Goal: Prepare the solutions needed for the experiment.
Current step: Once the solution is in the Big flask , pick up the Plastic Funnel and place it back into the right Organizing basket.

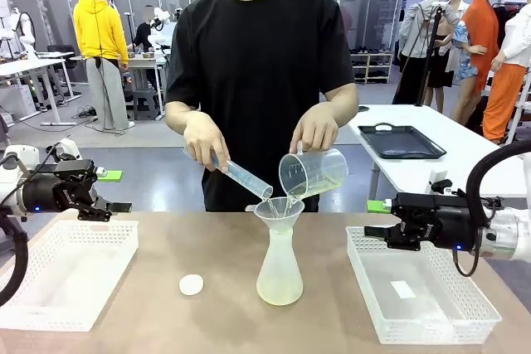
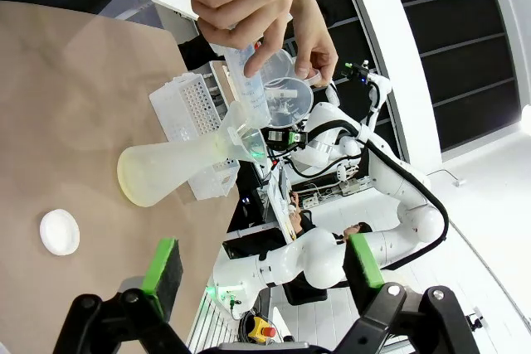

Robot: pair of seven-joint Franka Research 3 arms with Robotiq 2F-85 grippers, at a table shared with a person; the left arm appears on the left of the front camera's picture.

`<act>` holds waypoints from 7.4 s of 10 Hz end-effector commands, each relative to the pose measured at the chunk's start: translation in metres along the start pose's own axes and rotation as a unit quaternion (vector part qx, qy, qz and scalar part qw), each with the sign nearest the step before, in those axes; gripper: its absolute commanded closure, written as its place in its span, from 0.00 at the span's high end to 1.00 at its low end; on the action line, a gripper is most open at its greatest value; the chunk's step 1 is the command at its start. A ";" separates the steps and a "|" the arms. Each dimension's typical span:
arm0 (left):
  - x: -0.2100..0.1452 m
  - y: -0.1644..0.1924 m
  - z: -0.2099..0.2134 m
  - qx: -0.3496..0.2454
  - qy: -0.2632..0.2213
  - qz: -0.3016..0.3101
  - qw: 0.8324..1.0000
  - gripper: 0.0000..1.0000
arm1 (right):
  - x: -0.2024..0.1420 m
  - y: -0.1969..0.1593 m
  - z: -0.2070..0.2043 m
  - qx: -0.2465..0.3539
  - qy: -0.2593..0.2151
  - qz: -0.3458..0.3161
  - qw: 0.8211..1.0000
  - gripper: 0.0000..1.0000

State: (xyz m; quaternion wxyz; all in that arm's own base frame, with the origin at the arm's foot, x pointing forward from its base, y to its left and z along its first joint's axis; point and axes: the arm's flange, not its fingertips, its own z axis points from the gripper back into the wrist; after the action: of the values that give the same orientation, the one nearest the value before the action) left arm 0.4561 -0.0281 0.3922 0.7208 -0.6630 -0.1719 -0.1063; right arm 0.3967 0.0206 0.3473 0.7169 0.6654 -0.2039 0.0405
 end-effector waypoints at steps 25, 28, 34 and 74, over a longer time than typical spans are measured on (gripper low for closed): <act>0.000 0.000 0.000 -0.001 -0.002 -0.010 1.000 1.00 | 0.003 0.005 0.009 -0.007 0.014 -0.065 0.998 0.87; 0.000 0.000 0.000 -0.001 -0.002 -0.010 1.000 1.00 | 0.008 0.015 0.007 -0.040 0.027 -0.060 0.997 0.87; 0.000 0.000 0.000 -0.001 -0.002 -0.010 1.000 1.00 | 0.055 0.099 -0.024 -0.275 0.078 -0.046 0.957 0.87; 0.000 0.000 0.000 -0.001 -0.002 -0.010 1.000 1.00 | 0.088 0.163 -0.212 -0.562 0.227 -0.034 0.795 0.87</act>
State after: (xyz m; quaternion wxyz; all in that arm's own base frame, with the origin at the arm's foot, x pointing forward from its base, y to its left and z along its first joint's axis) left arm 0.4561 -0.0283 0.3922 0.7208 -0.6630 -0.1718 -0.1065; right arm 0.4789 0.2330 0.5247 0.9928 0.1112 -0.0069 0.0447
